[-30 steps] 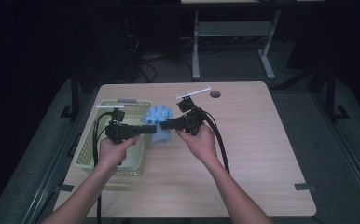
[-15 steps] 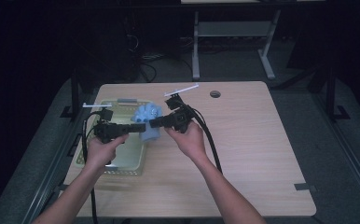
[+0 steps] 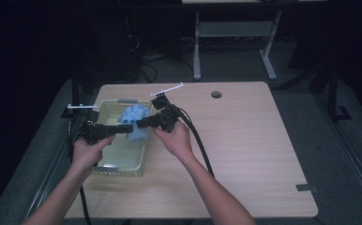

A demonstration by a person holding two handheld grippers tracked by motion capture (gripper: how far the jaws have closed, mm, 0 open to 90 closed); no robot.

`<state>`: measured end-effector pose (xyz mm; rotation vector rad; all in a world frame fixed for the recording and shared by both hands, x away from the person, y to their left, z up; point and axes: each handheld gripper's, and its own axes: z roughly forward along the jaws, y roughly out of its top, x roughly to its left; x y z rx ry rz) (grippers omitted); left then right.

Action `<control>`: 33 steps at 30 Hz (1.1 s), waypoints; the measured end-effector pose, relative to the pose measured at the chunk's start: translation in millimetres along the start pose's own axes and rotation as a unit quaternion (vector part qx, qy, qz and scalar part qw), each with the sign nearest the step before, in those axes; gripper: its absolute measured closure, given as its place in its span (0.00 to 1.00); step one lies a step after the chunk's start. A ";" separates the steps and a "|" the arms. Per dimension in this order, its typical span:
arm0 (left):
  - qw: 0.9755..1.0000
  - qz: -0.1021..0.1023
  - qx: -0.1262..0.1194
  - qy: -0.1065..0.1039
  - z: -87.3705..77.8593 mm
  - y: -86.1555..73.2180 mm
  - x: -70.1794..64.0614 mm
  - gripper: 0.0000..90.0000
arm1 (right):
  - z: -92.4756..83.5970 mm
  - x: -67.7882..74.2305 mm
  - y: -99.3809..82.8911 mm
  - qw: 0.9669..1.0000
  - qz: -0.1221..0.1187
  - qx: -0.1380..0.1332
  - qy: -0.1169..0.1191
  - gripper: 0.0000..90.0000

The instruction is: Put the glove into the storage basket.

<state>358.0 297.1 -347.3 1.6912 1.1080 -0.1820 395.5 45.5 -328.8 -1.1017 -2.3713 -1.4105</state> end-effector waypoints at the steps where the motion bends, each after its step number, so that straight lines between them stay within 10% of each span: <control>1: 1.000 -0.002 -0.001 0.002 -4.2 -0.3 2.7 0.85 | 2.2 0.9 0.7 1.000 0.001 0.000 0.002 0.85; 20: 0.999 -0.019 0.023 0.036 -22.0 -1.5 23.8 0.85 | 40.8 0.7 3.7 1.000 0.017 0.011 0.023 0.85; 33: 0.993 -0.061 0.064 0.075 -19.2 -16.5 56.3 0.85 | 87.3 -13.9 -3.3 0.997 0.046 0.058 0.028 0.85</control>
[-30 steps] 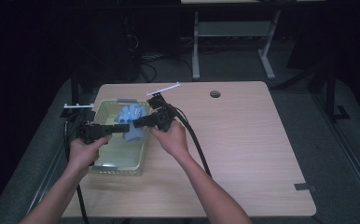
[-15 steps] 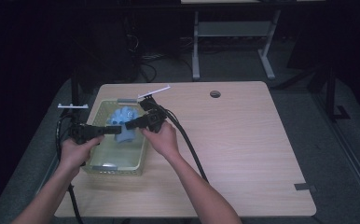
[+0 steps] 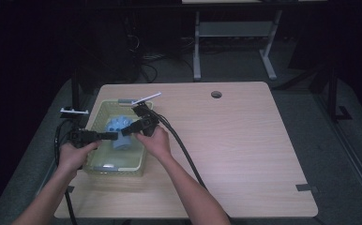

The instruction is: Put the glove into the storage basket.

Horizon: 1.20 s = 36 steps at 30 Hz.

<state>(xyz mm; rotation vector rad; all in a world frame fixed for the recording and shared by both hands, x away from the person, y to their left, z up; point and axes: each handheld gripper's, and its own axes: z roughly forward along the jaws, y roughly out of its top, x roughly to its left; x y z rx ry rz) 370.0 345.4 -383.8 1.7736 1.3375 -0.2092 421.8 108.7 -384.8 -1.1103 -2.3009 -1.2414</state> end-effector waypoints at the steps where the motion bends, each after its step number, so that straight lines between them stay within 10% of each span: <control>1: 1.000 0.000 0.000 0.000 0.0 0.0 0.0 0.86 | 0.0 0.0 0.0 1.000 0.000 0.000 0.000 0.85; 15: 0.996 -0.015 0.053 0.069 18.4 -9.0 19.0 0.87 | 20.0 -5.4 0.4 0.998 -0.008 0.041 -0.044 0.81; 17: 0.988 0.005 0.101 0.116 26.2 -5.1 15.5 0.86 | 16.4 -3.4 1.0 0.998 -0.015 0.043 -0.046 0.81; 23: 0.981 -0.011 0.131 0.140 34.6 -2.1 16.2 0.73 | 10.3 1.8 0.5 0.997 -0.029 0.045 -0.049 0.80; 27: 0.972 -0.013 0.162 0.168 30.3 -0.3 18.2 0.63 | 4.6 6.4 -0.2 0.998 -0.036 0.041 -0.044 0.80; 36: 0.967 -0.049 0.197 0.155 33.1 -0.8 26.1 0.61 | -6.6 10.9 -3.7 0.997 -0.047 0.033 -0.043 0.80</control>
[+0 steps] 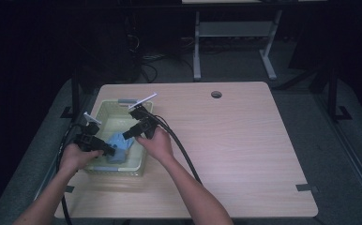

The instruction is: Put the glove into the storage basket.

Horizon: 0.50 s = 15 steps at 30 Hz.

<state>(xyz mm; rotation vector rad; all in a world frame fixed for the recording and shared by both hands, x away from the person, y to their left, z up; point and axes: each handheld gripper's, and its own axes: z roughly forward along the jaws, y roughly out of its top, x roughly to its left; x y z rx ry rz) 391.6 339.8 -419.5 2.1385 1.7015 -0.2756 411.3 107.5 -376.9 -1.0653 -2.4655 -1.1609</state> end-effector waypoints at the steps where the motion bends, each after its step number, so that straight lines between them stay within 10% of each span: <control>1: 1.000 -0.002 0.001 -0.008 0.2 0.2 -0.6 0.61 | -2.3 0.1 -0.2 1.000 0.000 -0.002 0.002 0.80; 5: 0.999 -0.001 0.016 -0.034 2.7 0.6 -4.9 0.62 | -9.2 0.3 -1.1 1.000 -0.003 -0.008 0.000 0.80; 15: 0.999 -0.025 -0.033 -0.008 -3.1 8.6 4.0 0.66 | -14.4 0.2 -2.3 1.000 -0.007 -0.012 -0.002 0.80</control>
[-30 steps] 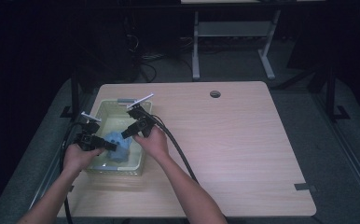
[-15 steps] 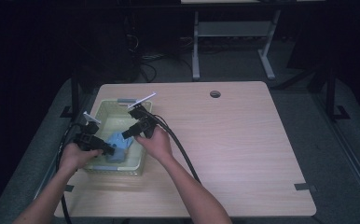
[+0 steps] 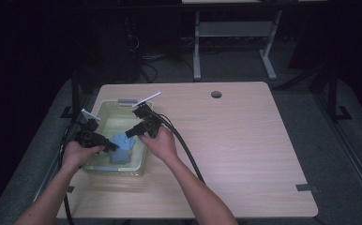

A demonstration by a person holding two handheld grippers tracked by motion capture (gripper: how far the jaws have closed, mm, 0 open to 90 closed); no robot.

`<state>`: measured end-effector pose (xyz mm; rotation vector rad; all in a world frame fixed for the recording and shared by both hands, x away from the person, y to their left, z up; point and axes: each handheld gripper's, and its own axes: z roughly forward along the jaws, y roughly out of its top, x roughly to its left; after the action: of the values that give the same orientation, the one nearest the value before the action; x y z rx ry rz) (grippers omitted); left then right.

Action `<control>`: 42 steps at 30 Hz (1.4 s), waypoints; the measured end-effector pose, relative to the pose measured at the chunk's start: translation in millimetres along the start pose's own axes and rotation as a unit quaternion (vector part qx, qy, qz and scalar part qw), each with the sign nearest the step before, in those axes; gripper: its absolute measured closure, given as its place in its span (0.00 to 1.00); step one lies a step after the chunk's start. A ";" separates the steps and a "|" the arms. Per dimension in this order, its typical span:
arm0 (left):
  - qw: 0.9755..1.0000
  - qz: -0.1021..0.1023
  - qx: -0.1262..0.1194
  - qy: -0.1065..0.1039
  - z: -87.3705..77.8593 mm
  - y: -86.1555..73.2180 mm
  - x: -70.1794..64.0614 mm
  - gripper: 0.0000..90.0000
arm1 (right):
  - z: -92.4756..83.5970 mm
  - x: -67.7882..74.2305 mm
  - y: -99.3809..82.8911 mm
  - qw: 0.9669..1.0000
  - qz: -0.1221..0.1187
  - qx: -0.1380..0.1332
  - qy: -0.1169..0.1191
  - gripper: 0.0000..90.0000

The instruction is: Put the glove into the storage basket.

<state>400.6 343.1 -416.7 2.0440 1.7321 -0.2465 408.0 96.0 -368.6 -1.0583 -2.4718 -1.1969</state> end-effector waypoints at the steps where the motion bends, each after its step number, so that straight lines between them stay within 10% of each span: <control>1: 1.000 0.000 0.000 0.000 0.0 0.0 0.0 0.70 | 0.0 0.0 0.0 1.000 0.000 0.000 0.000 0.80; 7: 1.000 0.018 -0.019 -0.003 -0.3 0.7 -0.3 0.92 | 0.8 -1.2 -2.2 1.000 0.002 0.000 0.000 0.80; 16: 0.996 0.042 -0.053 -0.053 -9.9 4.8 -6.8 0.92 | -1.0 -1.8 -3.2 1.000 0.001 -0.001 0.000 0.80; 18: 0.995 0.077 -0.057 -0.035 -4.4 9.3 -13.5 0.92 | -0.7 -2.1 -3.9 1.000 0.003 0.000 0.001 0.80; 24: 0.996 0.066 -0.054 0.039 1.7 11.4 -11.8 0.72 | -1.6 -3.5 -5.5 1.000 0.005 -0.001 0.002 0.80; 32: 0.995 0.075 -0.057 -0.024 -4.9 5.7 -20.8 0.83 | -8.1 -8.3 -6.3 1.000 0.008 -0.012 -0.005 0.80; 39: 0.995 0.091 0.009 0.044 13.1 8.0 -22.7 0.81 | -15.2 -10.2 -7.9 1.000 0.010 -0.017 -0.005 0.80; 42: 0.995 0.088 0.000 0.043 11.7 8.1 -22.6 0.78 | -17.6 -11.9 -8.4 1.000 0.011 -0.020 -0.004 0.79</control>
<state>405.8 316.9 -416.0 2.2217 1.5879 -0.1034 408.7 73.3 -367.6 -1.0994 -2.4443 -1.2442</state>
